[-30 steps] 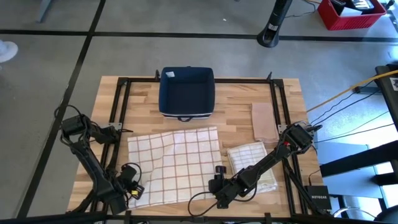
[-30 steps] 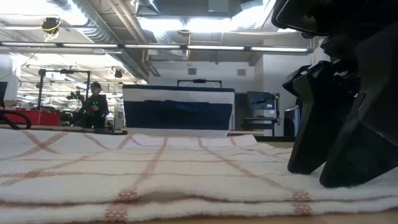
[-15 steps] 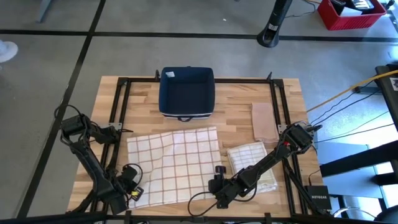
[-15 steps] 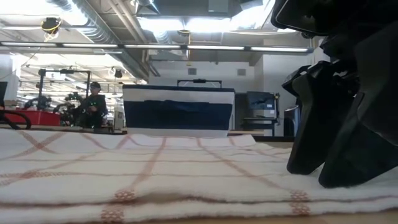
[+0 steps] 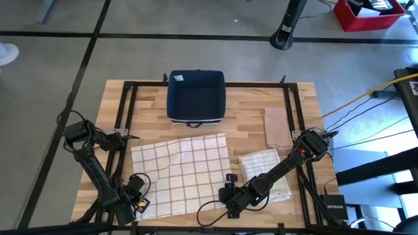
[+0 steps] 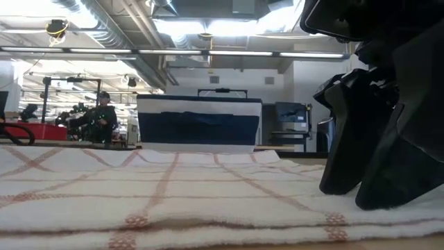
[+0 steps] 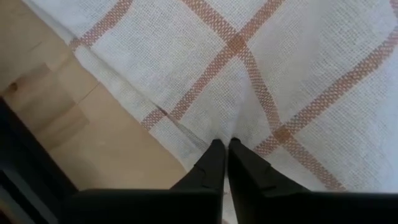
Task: Fold towel
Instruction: Fold the white with brown pattern towel on the table
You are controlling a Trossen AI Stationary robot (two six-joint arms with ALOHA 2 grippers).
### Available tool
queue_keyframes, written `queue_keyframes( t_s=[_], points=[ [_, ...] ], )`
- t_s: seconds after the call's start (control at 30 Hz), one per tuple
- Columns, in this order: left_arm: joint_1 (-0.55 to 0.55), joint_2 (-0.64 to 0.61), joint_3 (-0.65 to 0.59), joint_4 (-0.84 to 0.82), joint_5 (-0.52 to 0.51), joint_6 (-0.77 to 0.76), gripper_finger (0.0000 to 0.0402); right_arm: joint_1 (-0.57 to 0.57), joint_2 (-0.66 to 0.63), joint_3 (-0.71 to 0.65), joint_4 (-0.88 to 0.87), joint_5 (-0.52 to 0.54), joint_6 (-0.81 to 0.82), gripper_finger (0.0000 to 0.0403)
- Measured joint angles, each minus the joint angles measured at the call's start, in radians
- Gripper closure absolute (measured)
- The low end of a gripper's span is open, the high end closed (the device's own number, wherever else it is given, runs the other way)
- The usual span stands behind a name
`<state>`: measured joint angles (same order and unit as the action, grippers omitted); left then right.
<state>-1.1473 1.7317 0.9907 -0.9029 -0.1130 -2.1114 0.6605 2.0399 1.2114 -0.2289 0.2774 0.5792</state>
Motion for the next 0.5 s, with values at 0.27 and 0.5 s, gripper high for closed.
queue_keyframes(
  t_s=[0.27,0.5],
  points=[
    [-0.018,0.0,0.003,0.001,0.029,0.032,0.039,0.0,-0.003,0.002,-0.092,-0.019,0.043,0.0224],
    [-0.021,0.0,0.003,0.014,0.04,0.075,0.0389,0.0,-0.003,0.002,-0.136,-0.027,0.071,0.0224]
  ],
)
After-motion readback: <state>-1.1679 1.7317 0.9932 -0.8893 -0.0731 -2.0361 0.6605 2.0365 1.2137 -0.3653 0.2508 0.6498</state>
